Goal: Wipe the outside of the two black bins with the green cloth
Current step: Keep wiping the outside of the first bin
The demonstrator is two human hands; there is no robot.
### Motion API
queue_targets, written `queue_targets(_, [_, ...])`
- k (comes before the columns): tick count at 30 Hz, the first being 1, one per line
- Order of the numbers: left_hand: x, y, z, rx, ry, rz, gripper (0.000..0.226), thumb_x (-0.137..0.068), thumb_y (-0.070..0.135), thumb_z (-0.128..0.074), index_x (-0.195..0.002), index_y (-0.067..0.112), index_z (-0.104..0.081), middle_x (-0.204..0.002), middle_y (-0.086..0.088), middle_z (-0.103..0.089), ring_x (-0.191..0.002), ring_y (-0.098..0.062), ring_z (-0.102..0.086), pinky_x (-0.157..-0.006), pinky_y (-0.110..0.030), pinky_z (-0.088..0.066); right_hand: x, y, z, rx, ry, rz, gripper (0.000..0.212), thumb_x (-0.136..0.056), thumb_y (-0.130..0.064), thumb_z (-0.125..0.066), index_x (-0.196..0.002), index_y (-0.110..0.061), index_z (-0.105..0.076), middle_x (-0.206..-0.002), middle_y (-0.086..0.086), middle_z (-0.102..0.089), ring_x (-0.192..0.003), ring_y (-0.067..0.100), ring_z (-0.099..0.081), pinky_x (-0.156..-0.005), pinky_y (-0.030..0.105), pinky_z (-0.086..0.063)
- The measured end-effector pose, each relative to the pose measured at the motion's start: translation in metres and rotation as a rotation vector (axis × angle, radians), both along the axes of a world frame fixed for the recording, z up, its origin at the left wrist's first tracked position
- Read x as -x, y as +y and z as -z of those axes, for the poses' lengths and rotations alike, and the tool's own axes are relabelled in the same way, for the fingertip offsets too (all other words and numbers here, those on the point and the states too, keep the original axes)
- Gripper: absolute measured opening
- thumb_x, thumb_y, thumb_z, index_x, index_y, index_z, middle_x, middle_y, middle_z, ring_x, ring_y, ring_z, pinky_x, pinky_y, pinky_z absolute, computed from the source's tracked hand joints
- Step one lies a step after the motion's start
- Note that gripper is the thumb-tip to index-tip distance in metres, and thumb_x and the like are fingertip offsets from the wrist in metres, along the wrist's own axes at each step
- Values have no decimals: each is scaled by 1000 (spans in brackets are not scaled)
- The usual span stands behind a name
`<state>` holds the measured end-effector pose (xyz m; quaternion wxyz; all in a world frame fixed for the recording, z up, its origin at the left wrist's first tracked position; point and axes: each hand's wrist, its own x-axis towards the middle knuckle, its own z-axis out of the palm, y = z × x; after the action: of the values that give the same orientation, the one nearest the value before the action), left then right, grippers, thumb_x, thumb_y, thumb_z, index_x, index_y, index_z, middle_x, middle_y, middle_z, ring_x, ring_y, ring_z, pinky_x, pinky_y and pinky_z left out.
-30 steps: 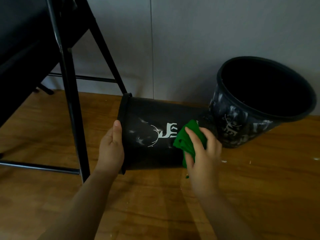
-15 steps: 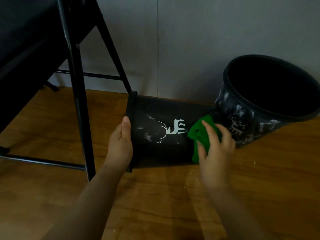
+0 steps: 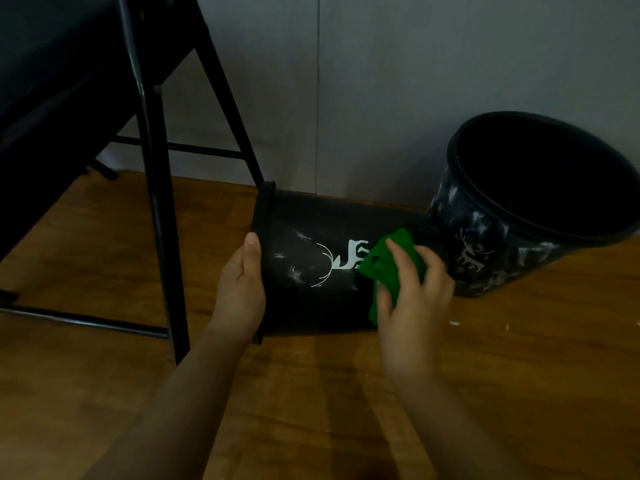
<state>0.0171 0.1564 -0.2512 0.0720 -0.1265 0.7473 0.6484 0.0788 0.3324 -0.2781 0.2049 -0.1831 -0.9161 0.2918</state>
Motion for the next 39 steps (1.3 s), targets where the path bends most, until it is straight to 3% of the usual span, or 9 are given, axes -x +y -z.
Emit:
queue_targets(3, [-1, -1, -2, -8, -7, -5, 44, -104, 50, -28, -107, 24, -64, -103, 3, -69, -95, -9, -65, -77, -25, -49, -3, -4, -1, -104, -46, -296, 73, -76, -12, -68, -140, -38, -43, -146, -5, -31, -136, 21, -26, -111, 43, -31])
queue_targets(4, [-1, -1, -3, -8, -11, -7, 44, -103, 50, -28, -105, 25, -63, -103, 3, -68, -95, -9, -65, -75, -24, -48, -1, 1, 0, -118, -47, -305, 73, -76, -12, -69, -140, -38, -43, -145, -6, -32, -136, 20, -26, -111, 43, -31])
queue_targets(9, [-1, 2, -4, -12, -10, -35, 42, -103, 50, -29, -99, 26, -63, -99, 5, -67, -90, -5, -63, -70, -20, -44, 6, 8, 3, 41, 20, 97, 63, -82, -13, -67, -138, -31, -47, -142, 4, -37, -130, 27, -33, -103, 50, -43])
queue_targets(14, [-2, 1, -6, 19, -1, -40, 46, -103, 50, -28, -94, 19, -61, -90, 1, -65, -84, -11, -63, -65, -21, -43, -6, -17, 2, -137, -22, -273, 72, -72, -16, -70, -137, -34, -46, -144, -2, -34, -134, 23, -30, -109, 41, -31])
queue_targets(21, [0, 0, 0, 5, 3, -26, 45, -103, 50, -29, -102, 22, -64, -100, 2, -68, -93, -10, -66, -74, -22, -48, 10, -4, -7, -28, -6, 10, 61, -79, -17, -65, -137, -30, -49, -143, 3, -38, -131, 28, -34, -104, 49, -43])
queue_targets(26, [-2, -3, 0, -11, -15, -14, 46, -103, 51, -30, -103, 18, -63, -101, -3, -68, -93, -16, -67, -75, -27, -51, -5, -19, -1, -143, -35, -294, 66, -74, -21, -62, -137, -32, -47, -143, -1, -37, -133, 25, -32, -109, 43, -33])
queue_targets(32, [1, -2, 2, -36, -17, -28, 46, -103, 50, -31, -102, 18, -64, -99, 0, -69, -92, -12, -67, -74, -23, -48, 11, -8, -11, -51, -24, -55, 62, -80, -18, -66, -138, -30, -49, -143, 1, -39, -130, 27, -35, -105, 49, -41])
queue_targets(37, [-3, -4, 3, 2, 13, -20, 50, -102, 51, -29, -100, 15, -63, -92, -5, -67, -84, -16, -67, -67, -22, -50, 1, -19, -12, -201, -41, -403, 65, -76, -19, -59, -139, -33, -46, -145, -6, -38, -133, 22, -32, -109, 41, -30])
queue_targets(39, [-3, -4, 3, 2, 15, -8, 51, -103, 51, -29, -103, 12, -63, -97, -9, -67, -88, -20, -67, -72, -25, -52, 9, -7, -13, -164, -65, -341, 63, -78, -20, -57, -139, -33, -46, -145, -7, -39, -134, 21, -32, -111, 44, -32])
